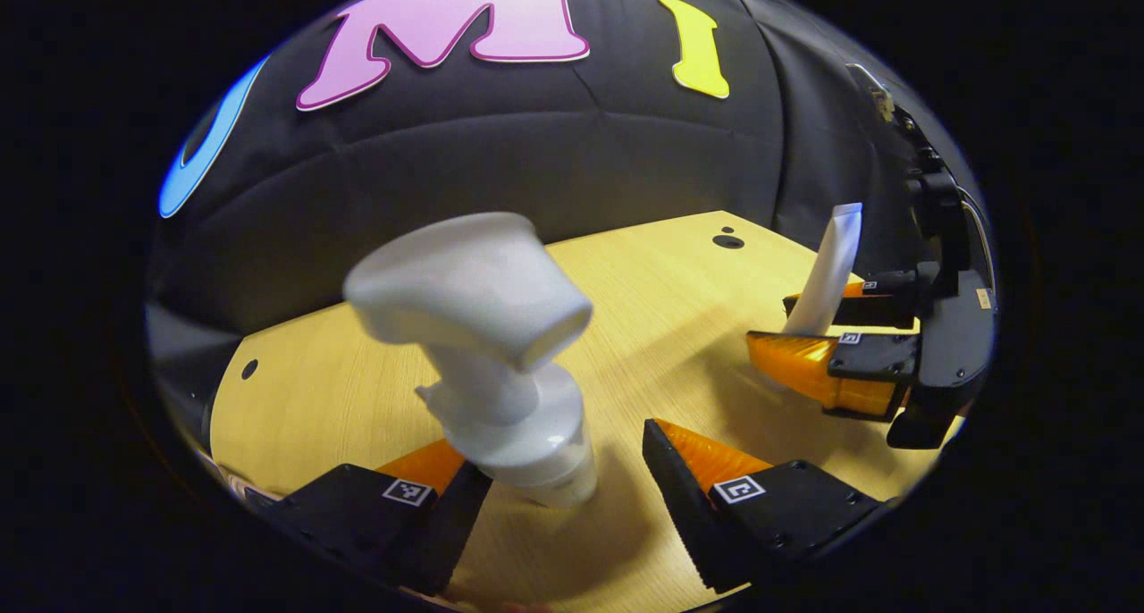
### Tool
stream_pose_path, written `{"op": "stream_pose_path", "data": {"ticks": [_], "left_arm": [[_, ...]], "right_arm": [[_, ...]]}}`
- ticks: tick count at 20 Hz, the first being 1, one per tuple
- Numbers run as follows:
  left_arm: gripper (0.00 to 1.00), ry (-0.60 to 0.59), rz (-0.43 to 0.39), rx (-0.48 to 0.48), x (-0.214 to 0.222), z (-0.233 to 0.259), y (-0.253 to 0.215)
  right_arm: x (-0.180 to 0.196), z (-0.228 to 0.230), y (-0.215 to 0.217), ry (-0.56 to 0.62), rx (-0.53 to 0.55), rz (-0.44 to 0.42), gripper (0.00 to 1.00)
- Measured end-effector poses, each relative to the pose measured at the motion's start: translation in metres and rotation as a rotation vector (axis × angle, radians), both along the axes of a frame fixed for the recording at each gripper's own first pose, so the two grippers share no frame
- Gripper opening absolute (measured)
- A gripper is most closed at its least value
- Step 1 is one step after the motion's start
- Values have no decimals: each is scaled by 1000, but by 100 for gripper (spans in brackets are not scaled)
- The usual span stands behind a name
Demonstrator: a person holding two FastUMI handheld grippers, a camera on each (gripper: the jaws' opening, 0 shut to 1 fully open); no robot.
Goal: First open the suitcase, pack the skin care products into it, and then close the suitcase.
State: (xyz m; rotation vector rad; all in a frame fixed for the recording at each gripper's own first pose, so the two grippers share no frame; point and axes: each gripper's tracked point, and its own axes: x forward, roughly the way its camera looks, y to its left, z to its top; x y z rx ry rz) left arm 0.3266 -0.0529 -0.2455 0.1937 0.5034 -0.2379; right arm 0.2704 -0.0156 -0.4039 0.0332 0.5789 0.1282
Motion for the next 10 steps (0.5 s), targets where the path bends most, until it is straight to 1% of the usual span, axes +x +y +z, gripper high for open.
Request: {"op": "stream_pose_path", "data": {"ticks": [2, 3, 4, 5, 6, 7, 8, 9, 10], "left_arm": [[99, 5, -12, -17, 2, -2, -3], [98, -8, 1, -9, 8, -3, 0], [82, -11, -4, -29, 10, -2, -1], [72, -11, -12, -58, 11, -3, -5], [61, 7, -19, -76, 4, -1, -7], [60, 10, -15, -74, 5, -1, -7], [59, 16, -7, -62, 3, -1, -5], [59, 17, -4, -60, 1, 0, -4], [61, 6, -6, -67, -1, 6, -3]], "right_arm": [[0, 0, 1, -1, 14, 11, 60], [-1, 0, 2, -2, 16, 16, 53], [-3, 1, 3, -1, 11, 26, 58], [-5, 0, 3, 0, -4, 34, 57], [-7, 1, 4, -2, -10, 46, 55], [-8, 2, 4, -9, -23, 51, 55], [-10, 4, 6, -9, -21, 62, 51], [-12, 8, 5, -18, -27, 61, 44], [-11, 14, 6, -29, -23, 63, 47]]}}
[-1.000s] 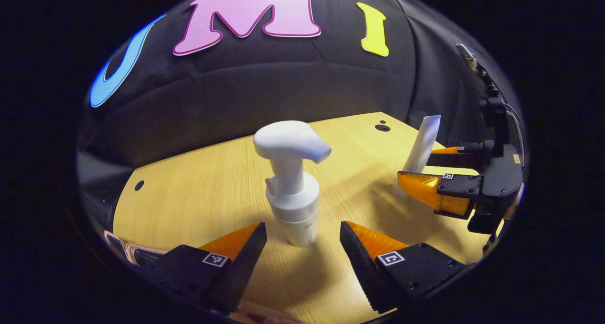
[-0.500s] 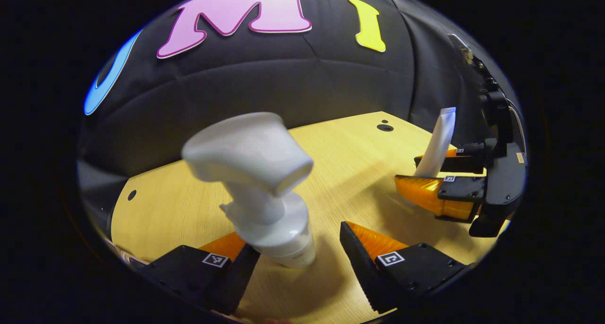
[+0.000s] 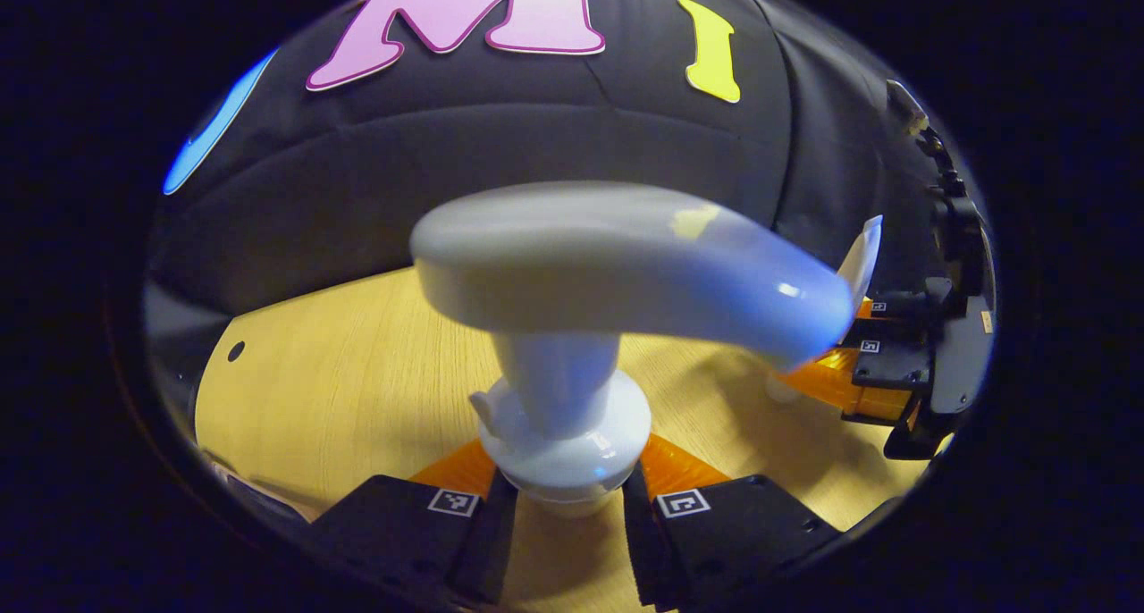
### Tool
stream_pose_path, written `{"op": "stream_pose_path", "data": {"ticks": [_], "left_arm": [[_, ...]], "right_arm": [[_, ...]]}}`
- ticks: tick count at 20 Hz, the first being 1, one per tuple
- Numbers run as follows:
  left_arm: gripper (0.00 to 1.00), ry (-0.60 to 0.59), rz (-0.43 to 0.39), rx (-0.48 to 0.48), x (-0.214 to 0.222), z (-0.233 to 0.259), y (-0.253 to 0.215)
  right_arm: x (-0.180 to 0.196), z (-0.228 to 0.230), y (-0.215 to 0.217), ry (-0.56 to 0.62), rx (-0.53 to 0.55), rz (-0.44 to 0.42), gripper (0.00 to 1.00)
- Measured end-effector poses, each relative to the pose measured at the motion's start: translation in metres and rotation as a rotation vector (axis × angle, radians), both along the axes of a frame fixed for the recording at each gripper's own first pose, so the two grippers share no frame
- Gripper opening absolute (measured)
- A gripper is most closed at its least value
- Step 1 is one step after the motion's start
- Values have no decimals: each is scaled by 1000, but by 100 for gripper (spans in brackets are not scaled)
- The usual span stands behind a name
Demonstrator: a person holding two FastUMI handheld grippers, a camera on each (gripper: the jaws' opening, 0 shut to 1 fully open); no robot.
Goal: First open the suitcase, pack the skin care products into it, and then close the suitcase.
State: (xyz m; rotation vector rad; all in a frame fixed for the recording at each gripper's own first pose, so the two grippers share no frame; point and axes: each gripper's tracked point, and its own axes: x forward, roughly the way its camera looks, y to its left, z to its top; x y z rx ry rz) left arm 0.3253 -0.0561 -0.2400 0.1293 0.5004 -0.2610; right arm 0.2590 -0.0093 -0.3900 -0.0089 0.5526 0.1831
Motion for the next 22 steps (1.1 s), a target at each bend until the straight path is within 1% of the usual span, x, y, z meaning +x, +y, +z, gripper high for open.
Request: {"op": "stream_pose_path", "data": {"ticks": [1, 2, 3, 4, 6, 7, 8, 9, 10, 11, 14, 15, 19, 20, 22], "left_arm": [[57, -9, -2, -2, -4, 6, 1], [56, -14, -3, 3, -12, 15, 3], [57, -20, -5, 1, -20, 22, 4], [57, -22, -9, -13, -26, 31, 7], [56, -23, -11, -45, -51, 56, 15], [56, -21, -9, -54, -67, 69, 24], [57, -9, -9, -60, -86, 81, 35], [56, 9, -9, -61, -106, 89, 48], [57, 26, -5, -56, -126, 97, 63], [57, 49, 9, -48, -145, 103, 82], [57, 195, 76, -39, -204, 99, 144], [56, 242, 91, -40, -224, 93, 164], [56, 475, 144, 26, -269, 43, 238], [57, 532, 148, 35, -278, 25, 250], [57, 643, 131, 39, -283, -14, 267]], "right_arm": [[-1, 8, 1, -13, 4, -3, 47], [-1, 17, 2, -27, 15, -9, 47], [-3, 27, 4, -36, 31, -13, 41], [-6, 41, 8, -48, 43, -14, 47], [-17, 74, 20, -79, 57, 1, 47], [-25, 89, 28, -86, 64, 17, 46], [-34, 105, 41, -92, 79, 29, 41], [-45, 119, 54, -88, 103, 40, 41], [-56, 132, 72, -84, 126, 52, 46], [-69, 145, 89, -77, 150, 62, 46], [-111, 178, 161, -31, 277, 119, 47], [-125, 186, 185, -23, 304, 142, 47], [-173, 198, 262, 16, 333, 251, 46], [-183, 199, 276, 28, 342, 268, 47], [-195, 195, 296, 47, 364, 299, 46]]}}
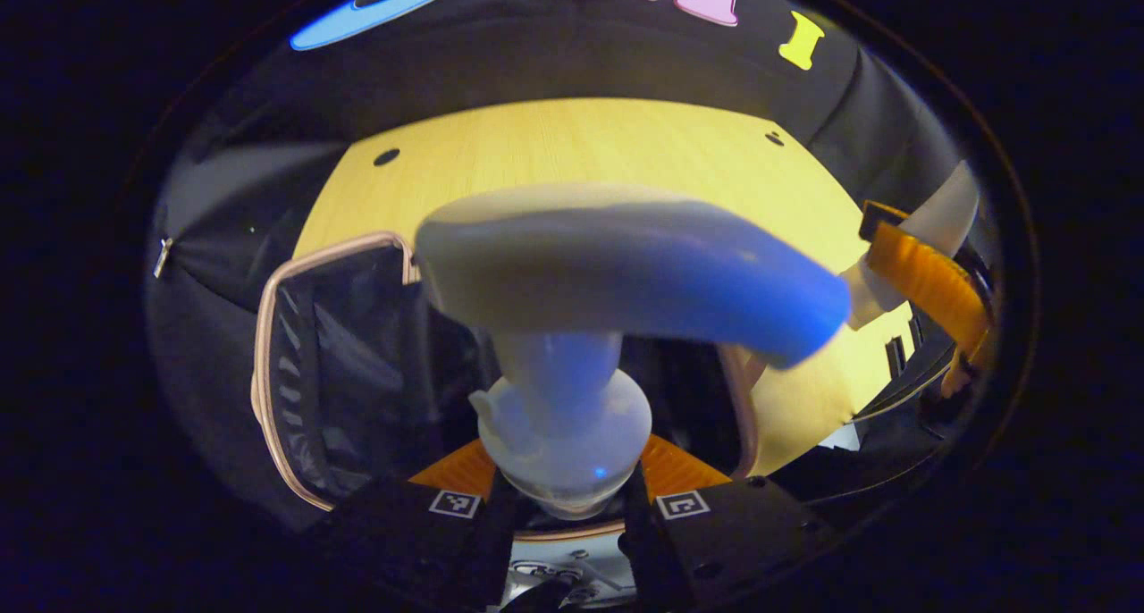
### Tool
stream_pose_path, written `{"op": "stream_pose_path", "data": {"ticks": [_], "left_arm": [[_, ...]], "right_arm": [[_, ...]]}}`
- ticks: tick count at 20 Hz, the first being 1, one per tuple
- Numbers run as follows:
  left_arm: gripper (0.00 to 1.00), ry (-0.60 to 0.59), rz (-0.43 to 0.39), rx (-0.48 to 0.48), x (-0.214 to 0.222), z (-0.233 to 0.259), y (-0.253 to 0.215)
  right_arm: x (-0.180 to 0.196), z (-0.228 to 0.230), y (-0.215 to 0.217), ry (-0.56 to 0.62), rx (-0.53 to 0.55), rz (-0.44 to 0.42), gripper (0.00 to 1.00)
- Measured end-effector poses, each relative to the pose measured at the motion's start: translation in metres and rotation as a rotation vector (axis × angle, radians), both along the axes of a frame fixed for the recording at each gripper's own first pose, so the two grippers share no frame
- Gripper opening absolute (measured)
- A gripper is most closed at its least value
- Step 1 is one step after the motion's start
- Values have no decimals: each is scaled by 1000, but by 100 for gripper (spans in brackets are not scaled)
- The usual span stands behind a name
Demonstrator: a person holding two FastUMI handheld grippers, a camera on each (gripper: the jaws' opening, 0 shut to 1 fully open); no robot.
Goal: First open the suitcase, pack the skin care products into it, and then close the suitcase.
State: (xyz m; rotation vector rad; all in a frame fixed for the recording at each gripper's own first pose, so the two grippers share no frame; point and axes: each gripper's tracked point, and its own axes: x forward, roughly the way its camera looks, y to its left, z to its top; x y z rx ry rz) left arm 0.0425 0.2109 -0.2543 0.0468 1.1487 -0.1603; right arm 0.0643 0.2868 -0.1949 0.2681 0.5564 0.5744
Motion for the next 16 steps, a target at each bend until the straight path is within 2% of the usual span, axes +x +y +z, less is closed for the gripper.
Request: {"op": "stream_pose_path", "data": {"ticks": [3, 7, 9, 10, 11, 12, 13, 16], "left_arm": [[57, 170, 6, 67, -8, -37, 9], [57, 220, 44, 32, -6, -58, 5], [64, 234, 43, 14, -8, -60, 2], [63, 213, 41, 0, -8, -56, -1], [69, 186, 55, -18, -6, -46, -5], [85, 159, 61, -17, -5, -37, -4], [96, 115, 58, 14, -6, -25, 5], [97, -38, 86, 9, -10, 27, 30]], "right_arm": [[-15, -25, 20, 102, -5, 24, 46], [-26, -42, 31, 172, -51, 26, 47], [-29, -49, 39, 197, -65, 39, 46], [-30, -55, 45, 219, -73, 48, 46], [-32, -59, 52, 244, -70, 52, 46], [-35, -62, 59, 275, -61, 59, 46], [-38, -67, 67, 303, -55, 62, 46], [-47, -87, 93, 402, -87, 113, 47]]}}
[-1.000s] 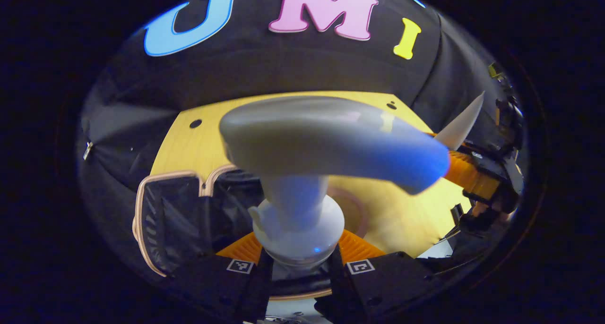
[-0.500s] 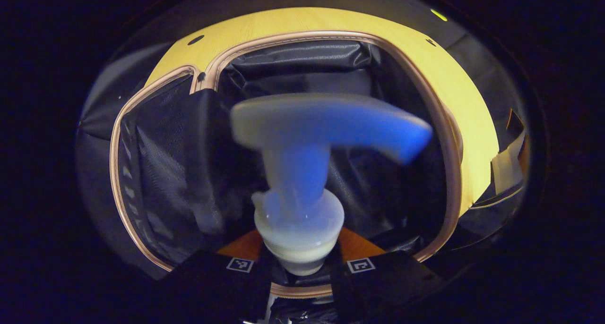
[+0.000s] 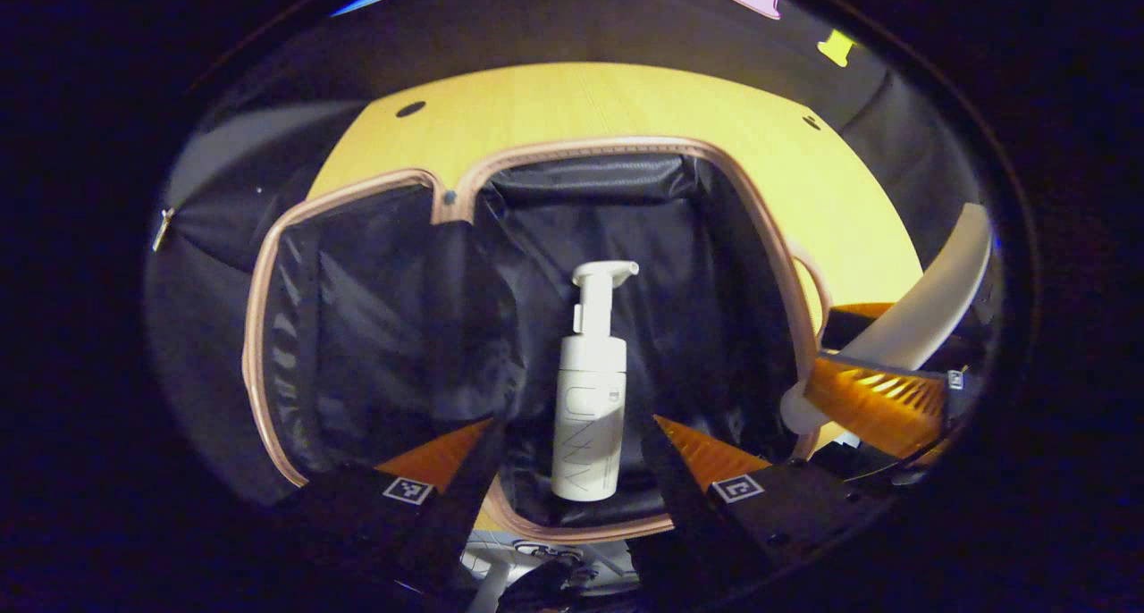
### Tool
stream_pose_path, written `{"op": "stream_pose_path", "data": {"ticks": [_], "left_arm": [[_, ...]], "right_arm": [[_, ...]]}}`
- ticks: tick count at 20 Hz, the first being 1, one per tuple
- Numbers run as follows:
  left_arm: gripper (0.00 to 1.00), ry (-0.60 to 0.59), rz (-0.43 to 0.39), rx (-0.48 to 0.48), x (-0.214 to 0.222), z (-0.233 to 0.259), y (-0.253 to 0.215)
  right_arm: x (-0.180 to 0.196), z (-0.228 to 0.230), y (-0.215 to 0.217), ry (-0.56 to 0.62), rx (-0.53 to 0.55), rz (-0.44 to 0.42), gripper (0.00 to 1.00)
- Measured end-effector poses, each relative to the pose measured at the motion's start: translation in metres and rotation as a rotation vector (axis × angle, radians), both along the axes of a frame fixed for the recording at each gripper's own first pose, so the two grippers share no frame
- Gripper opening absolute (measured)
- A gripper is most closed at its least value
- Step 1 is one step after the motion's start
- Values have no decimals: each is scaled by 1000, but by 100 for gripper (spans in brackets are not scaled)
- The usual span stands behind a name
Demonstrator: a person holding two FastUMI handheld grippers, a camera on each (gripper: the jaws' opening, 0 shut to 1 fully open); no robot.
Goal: First open the suitcase, pack the skin care products into it, and then close the suitcase.
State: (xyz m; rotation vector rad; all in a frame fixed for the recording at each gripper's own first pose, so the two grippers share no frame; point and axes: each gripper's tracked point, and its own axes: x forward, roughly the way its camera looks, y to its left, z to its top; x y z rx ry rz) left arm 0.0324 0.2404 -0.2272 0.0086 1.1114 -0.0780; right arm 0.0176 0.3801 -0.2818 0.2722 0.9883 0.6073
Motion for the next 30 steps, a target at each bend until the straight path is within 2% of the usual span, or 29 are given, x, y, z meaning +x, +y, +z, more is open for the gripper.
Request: {"op": "stream_pose_path", "data": {"ticks": [2, 5, 8, 9, 10, 11, 13, 14, 15, 17, 19, 21, 23, 25, 27, 30], "left_arm": [[98, -55, 49, -44, -9, 27, 22], [99, -125, 167, -41, -24, 42, 85], [97, -143, 267, -15, -49, 37, 148], [97, -141, 294, -10, -57, 33, 166], [97, -132, 328, -6, -64, 28, 183], [97, -127, 359, -6, -70, 23, 200], [97, -117, 424, -27, -79, 12, 224], [97, -117, 451, -33, -81, 9, 236], [97, -114, 473, -31, -84, 5, 248], [97, -120, 499, -33, -86, 1, 263], [97, -141, 491, -43, -81, 4, 275], [97, -187, 480, -44, -71, 12, 291], [97, -239, 476, -59, -56, 24, 307], [97, -280, 488, -45, -38, 31, 333], [97, -260, 522, -28, -23, 25, 359], [96, -163, 500, -42, 1, -7, 368]], "right_arm": [[-12, -15, 16, 84, -30, 27, 47], [-18, -41, 25, 211, -127, 29, 47], [-30, -62, 24, 348, -250, -14, 47], [-34, -69, 26, 402, -269, -39, 40], [-37, -74, 27, 439, -288, -64, 40], [-38, -83, 26, 450, -311, -75, 47], [-39, -90, 20, 456, -349, -76, 49], [-38, -89, 21, 460, -345, -81, 45], [-39, -85, 20, 457, -338, -87, 53], [-34, -66, 19, 419, -289, -116, 59], [-32, -34, 9, 337, -238, -121, 72], [-24, -2, 3, 232, -144, -143, 95], [-10, 32, -9, 109, -52, -170, 96], [-2, 63, -26, 13, -7, -197, 96], [5, 86, -36, -49, 15, -205, 96], [15, 105, -44, -80, 31, -230, 96]]}}
